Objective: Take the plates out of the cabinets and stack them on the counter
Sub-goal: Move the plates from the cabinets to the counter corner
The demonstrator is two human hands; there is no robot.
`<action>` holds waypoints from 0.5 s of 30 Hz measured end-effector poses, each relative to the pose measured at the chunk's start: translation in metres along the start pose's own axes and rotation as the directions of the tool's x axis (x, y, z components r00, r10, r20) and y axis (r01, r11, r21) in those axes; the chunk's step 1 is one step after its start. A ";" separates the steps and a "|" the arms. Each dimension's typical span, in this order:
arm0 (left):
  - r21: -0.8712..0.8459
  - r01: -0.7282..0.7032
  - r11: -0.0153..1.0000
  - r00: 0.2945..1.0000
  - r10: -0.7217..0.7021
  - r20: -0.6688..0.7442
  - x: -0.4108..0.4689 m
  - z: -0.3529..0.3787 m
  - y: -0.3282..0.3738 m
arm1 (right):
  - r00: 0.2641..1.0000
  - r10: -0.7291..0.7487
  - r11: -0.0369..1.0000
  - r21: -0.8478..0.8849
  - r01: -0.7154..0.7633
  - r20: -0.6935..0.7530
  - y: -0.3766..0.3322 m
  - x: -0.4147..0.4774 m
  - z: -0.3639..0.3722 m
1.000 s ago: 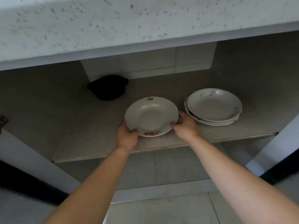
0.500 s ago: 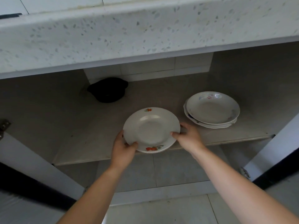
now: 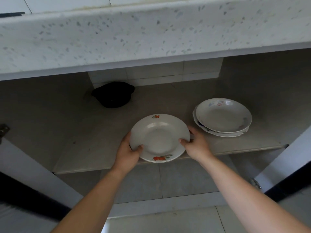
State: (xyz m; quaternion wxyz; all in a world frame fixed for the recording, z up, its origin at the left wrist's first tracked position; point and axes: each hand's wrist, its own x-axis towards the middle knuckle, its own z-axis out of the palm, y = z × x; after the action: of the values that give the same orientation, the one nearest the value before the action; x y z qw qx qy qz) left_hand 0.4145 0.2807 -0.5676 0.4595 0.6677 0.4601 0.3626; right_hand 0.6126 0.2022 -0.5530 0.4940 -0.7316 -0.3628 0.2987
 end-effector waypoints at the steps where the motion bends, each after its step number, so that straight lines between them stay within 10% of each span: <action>1: -0.012 -0.003 1.000 1.000 0.003 -0.003 -0.001 -0.001 -0.002 | 1.000 0.008 1.000 -0.001 -0.008 0.003 0.000 -0.001 0.000; 15: -0.016 0.034 0.999 0.999 -0.034 0.005 0.004 -0.004 0.002 | 0.998 0.044 0.998 0.032 -0.045 0.048 0.001 0.005 -0.001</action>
State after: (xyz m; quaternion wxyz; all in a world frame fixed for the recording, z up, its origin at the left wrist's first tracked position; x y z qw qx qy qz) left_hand 0.4124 0.2856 -0.5641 0.4721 0.6569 0.4672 0.3570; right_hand 0.6165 0.2056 -0.5541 0.4905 -0.7239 -0.3530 0.3329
